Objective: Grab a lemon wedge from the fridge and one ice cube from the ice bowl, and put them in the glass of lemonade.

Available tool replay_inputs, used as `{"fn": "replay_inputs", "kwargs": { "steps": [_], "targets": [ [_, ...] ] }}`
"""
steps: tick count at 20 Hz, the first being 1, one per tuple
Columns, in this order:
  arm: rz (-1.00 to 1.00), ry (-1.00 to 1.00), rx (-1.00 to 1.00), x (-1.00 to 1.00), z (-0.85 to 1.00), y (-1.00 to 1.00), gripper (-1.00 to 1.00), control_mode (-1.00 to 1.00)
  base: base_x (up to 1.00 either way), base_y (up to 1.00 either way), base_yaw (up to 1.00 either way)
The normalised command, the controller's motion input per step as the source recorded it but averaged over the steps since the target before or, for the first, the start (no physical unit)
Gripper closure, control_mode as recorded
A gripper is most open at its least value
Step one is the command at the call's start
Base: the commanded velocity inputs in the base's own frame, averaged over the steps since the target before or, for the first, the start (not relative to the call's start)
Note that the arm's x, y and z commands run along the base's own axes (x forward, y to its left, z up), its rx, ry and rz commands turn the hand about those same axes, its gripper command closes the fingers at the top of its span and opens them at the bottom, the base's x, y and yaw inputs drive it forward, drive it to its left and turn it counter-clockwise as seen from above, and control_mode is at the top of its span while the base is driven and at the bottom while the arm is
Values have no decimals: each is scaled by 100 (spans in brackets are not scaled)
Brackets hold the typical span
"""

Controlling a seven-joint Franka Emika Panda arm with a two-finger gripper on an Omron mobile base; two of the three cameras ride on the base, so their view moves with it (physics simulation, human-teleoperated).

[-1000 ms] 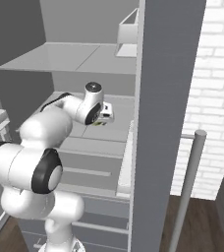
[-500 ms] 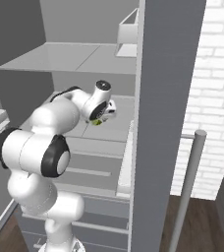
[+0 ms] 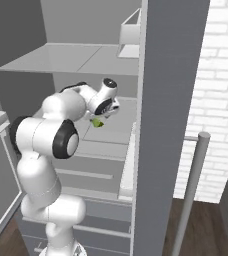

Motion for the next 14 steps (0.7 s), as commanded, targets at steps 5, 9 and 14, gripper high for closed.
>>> {"fn": "replay_inputs", "kwargs": {
  "steps": [5, 9, 14],
  "targets": [
    [12, 1, -1, 22, -27, 5, -100, -100, 0, 0, 0],
    [11, 0, 0, -3, 0, 15, -100, -100, 0, 0, 0],
    [14, 0, 0, 0, -24, 18, -100, -100, 0, 0, 0]
  ]
}}
